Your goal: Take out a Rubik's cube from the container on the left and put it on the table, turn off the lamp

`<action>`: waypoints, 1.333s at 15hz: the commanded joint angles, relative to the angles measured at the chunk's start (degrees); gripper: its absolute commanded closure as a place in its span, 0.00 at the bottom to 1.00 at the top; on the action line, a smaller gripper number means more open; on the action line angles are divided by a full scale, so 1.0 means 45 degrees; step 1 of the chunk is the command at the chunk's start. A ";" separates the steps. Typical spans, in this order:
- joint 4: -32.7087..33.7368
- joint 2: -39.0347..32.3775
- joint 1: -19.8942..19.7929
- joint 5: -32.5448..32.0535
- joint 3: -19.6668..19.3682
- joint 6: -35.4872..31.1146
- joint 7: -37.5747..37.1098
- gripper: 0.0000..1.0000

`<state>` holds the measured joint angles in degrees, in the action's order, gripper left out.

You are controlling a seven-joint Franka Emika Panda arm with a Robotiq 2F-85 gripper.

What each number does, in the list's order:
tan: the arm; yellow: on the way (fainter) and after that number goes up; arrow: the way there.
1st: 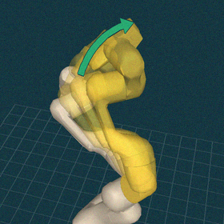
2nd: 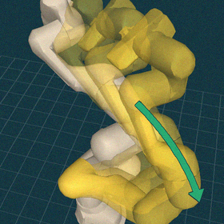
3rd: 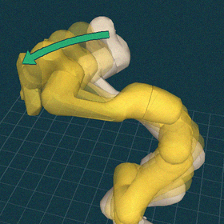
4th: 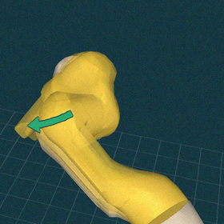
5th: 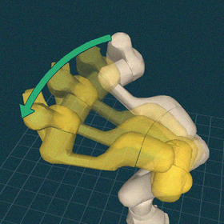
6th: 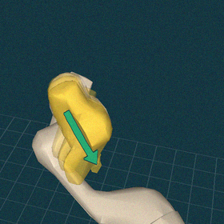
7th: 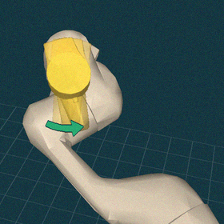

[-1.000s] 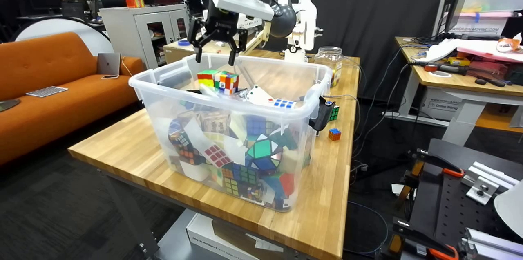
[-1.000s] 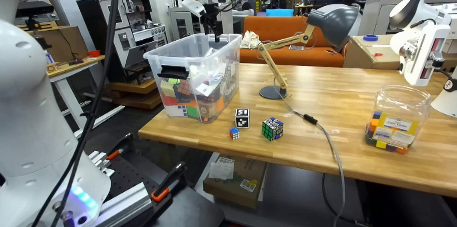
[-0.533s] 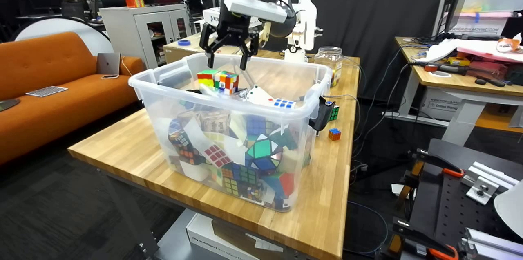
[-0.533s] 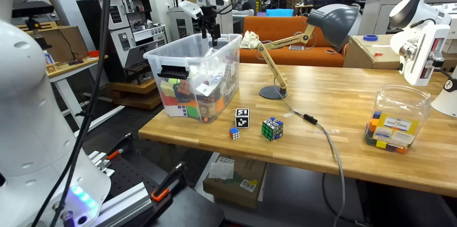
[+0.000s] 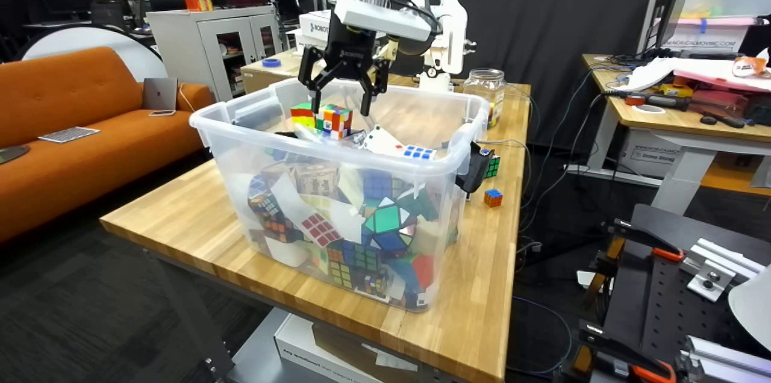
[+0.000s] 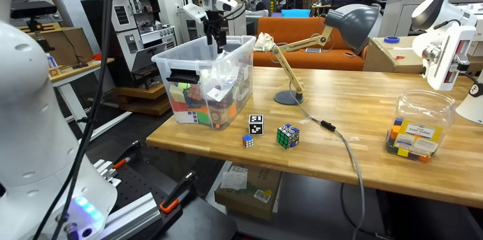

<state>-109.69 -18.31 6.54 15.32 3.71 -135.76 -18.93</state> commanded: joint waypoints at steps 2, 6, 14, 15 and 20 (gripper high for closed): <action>-0.0666 0.0640 -0.0171 0.0889 0.0258 0.0155 0.0055 0.00; -0.0431 0.0375 -0.0039 0.0570 0.0152 0.0023 -0.0020 0.00; -0.0426 0.0335 -0.0112 0.0985 0.0448 0.0433 0.0402 0.00; -0.0462 0.0363 -0.0111 0.0973 0.0480 0.0539 0.0385 0.00; -0.0558 0.0490 -0.0166 0.0917 0.0431 0.1289 0.0249 0.00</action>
<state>-111.77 -16.98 6.51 18.12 5.56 -132.64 -18.76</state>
